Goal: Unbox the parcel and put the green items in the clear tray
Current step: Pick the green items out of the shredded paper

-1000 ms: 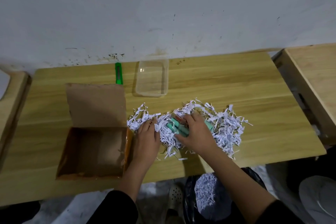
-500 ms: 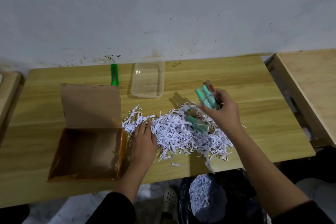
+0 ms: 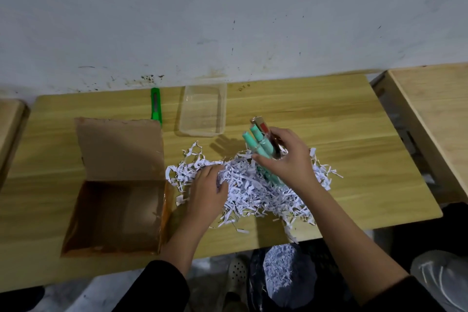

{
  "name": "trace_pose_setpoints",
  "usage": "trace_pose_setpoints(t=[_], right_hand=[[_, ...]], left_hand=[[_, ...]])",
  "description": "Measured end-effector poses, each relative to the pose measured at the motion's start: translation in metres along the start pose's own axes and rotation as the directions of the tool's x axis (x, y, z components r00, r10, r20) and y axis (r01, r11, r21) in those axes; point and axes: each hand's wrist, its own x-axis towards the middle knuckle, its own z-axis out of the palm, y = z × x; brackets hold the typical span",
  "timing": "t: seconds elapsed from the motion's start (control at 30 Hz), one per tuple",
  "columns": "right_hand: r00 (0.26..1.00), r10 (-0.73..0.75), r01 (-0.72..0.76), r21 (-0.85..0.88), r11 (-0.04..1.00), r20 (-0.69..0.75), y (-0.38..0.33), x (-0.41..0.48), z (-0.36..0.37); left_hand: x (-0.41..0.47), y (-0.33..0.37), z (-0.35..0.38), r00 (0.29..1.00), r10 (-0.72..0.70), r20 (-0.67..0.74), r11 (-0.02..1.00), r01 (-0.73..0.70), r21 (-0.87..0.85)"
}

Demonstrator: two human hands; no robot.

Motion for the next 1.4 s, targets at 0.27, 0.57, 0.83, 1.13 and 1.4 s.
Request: trace_pose_setpoints(t=[0.27, 0.57, 0.83, 1.13, 1.4], right_hand=[[1.0, 0.027, -0.027, 0.118, 0.993, 0.005, -0.009, 0.012, 0.014], [0.983, 0.159, -0.147, -0.129, 0.981, 0.091, 0.017, 0.068, 0.02], [0.951, 0.305, -0.282, -0.243, 0.928, 0.059, 0.05, 0.098, 0.034], [0.998, 0.047, -0.037, -0.21, 0.977, 0.043, 0.029, 0.037, 0.001], [0.975, 0.099, -0.011, -0.405, 0.914, 0.198, 0.06, -0.026, 0.006]], left_hand=[[0.002, -0.005, 0.003, 1.0, -0.005, 0.014, 0.999, 0.006, -0.042], [-0.009, -0.013, 0.012, 0.997, 0.073, 0.035, 0.99, -0.076, 0.115], [-0.008, -0.014, 0.016, 0.998, 0.053, 0.042, 0.991, -0.058, 0.125], [-0.007, -0.014, 0.019, 0.999, 0.05, 0.016, 0.993, -0.051, 0.109], [-0.008, -0.016, 0.02, 0.999, 0.038, 0.024, 0.996, -0.04, 0.085]])
